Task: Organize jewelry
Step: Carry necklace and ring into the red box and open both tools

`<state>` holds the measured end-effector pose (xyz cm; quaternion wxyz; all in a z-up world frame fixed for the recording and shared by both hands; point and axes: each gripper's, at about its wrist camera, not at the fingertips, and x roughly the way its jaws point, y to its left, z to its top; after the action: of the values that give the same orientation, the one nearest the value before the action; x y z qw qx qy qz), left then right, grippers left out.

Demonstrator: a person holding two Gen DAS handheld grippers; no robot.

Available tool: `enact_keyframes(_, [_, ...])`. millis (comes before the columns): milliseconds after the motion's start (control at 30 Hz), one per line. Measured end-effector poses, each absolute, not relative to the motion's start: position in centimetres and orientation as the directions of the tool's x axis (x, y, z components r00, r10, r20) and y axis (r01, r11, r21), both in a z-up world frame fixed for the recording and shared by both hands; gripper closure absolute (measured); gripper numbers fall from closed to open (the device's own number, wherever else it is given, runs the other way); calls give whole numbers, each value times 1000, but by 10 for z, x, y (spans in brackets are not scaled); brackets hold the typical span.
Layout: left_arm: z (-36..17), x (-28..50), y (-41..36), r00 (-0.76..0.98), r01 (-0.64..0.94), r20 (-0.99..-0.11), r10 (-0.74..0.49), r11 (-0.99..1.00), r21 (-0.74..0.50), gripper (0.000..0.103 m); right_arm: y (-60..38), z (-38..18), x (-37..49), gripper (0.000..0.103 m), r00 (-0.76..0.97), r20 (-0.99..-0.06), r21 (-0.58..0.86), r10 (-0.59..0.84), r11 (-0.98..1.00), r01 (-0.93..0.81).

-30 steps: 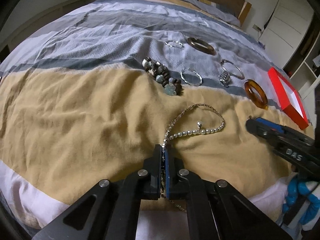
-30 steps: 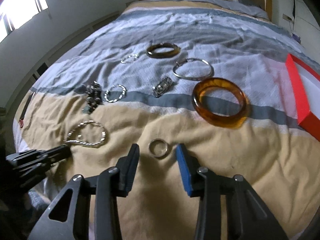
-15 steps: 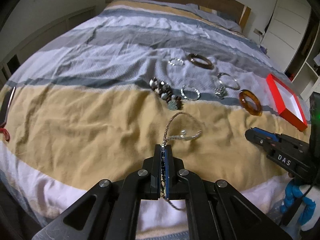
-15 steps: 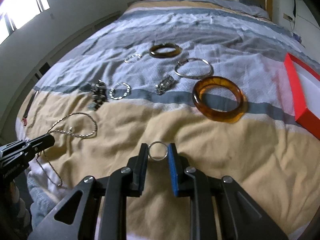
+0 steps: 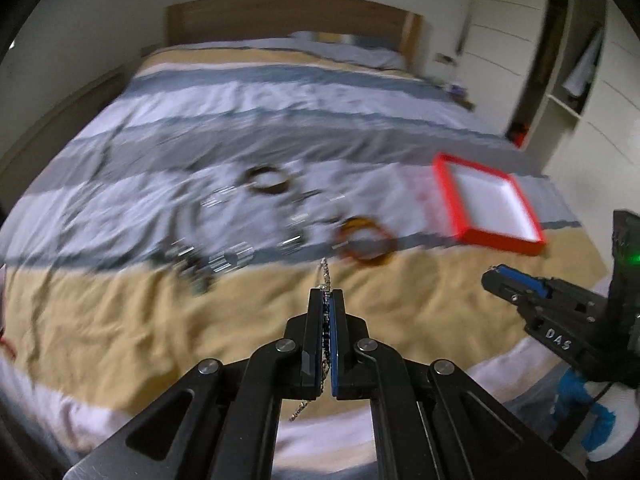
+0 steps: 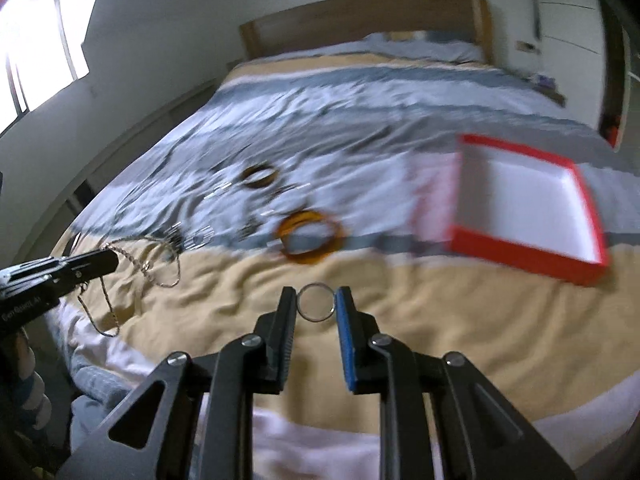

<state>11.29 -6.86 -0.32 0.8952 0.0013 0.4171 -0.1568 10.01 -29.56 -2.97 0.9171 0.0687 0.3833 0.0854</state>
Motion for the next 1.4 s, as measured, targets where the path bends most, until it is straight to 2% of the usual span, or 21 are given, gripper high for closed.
enact_keyframes(167, [11, 154, -160, 558, 391, -728, -398, 900, -192, 100, -374, -17, 111, 84, 720, -685, 153, 110, 988, -5])
enact_keyframes(433, [22, 247, -290, 522, 477, -697, -492, 845, -240, 100, -461, -13, 161, 84, 736, -677, 124, 29, 989, 75])
enact_keyframes(600, [-17, 296, -343, 460, 474, -724, -513, 832, -288, 100, -485, -33, 199, 84, 719, -695, 105, 14, 991, 82])
enact_keyframes(767, [-93, 309, -356, 383, 444, -809, -445, 857, -261, 101, -499, -76, 222, 84, 654, -757, 83, -3, 991, 101])
enact_keyframes(867, [-118, 309, -352, 367, 436, -829, -422, 865, -247, 100, -500, -92, 225, 84, 629, -777, 72, -6, 993, 98])
enact_keyframes(1167, [-125, 297, -350, 402, 435, -832, -383, 879, -195, 98, -496, -99, 227, 83, 611, -791, 9, -38, 997, 73])
enact_keyframes(1400, [-128, 289, -337, 431, 348, -859, -277, 929, -125, 98, -488, -100, 231, 83, 597, -802, 18, 8, 1000, 12])
